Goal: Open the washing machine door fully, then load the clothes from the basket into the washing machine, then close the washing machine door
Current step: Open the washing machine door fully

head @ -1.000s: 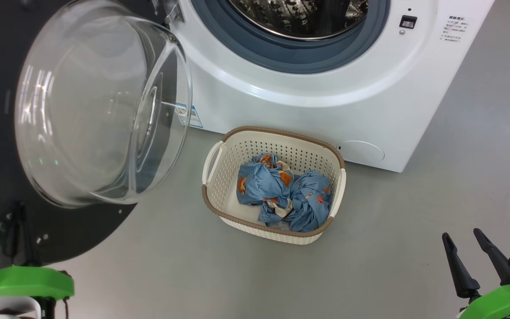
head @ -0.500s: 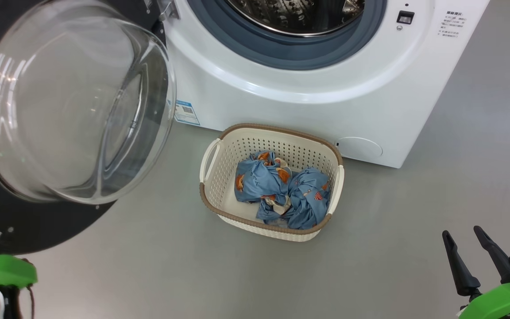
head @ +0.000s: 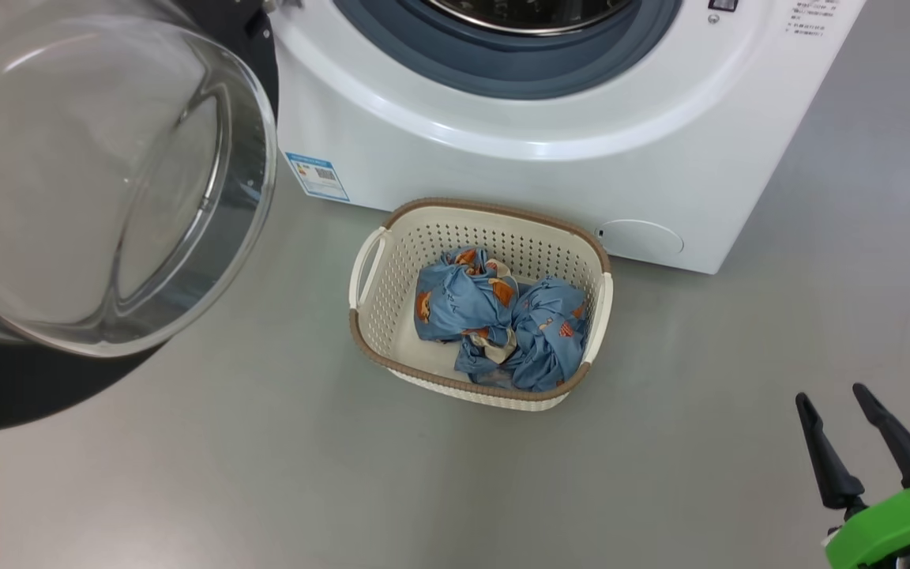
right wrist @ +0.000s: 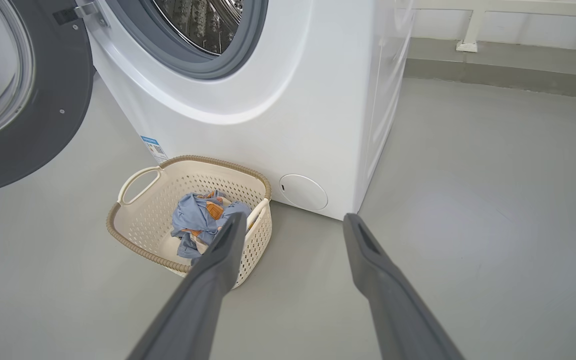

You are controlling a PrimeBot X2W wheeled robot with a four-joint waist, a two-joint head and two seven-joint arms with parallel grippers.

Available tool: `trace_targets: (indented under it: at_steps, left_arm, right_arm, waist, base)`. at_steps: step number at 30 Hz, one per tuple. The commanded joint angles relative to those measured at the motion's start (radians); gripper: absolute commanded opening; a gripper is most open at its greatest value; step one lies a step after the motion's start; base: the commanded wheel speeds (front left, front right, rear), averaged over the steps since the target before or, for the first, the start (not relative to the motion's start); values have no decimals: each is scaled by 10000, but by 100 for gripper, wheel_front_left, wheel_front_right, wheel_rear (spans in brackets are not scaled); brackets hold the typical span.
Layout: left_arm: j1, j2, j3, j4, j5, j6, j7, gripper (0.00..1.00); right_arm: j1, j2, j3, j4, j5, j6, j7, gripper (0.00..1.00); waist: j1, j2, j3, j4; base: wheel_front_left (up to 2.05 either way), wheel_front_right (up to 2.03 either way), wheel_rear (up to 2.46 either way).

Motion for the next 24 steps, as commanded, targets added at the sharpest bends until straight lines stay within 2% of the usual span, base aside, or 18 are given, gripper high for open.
trace_targets:
  at_steps: [1, 24]
  left_arm:
    - [-469, 701, 511, -46, 123, -40, -62, 0]
    - [-2315, 1368, 2164, 1495, 1158, -475, -62, 0]
  right_arm:
    - [-244, -260, 201, -272, -88, 14, -134, 100]
    - [-801, -637, 102, -462, -255, 14, -134, 100]
  waist:
    - [0, 0, 116, -22]
    - [0, 0, 1393, -247]
  base:
    - [0, 0, 0]
    - [0, 0, 0]
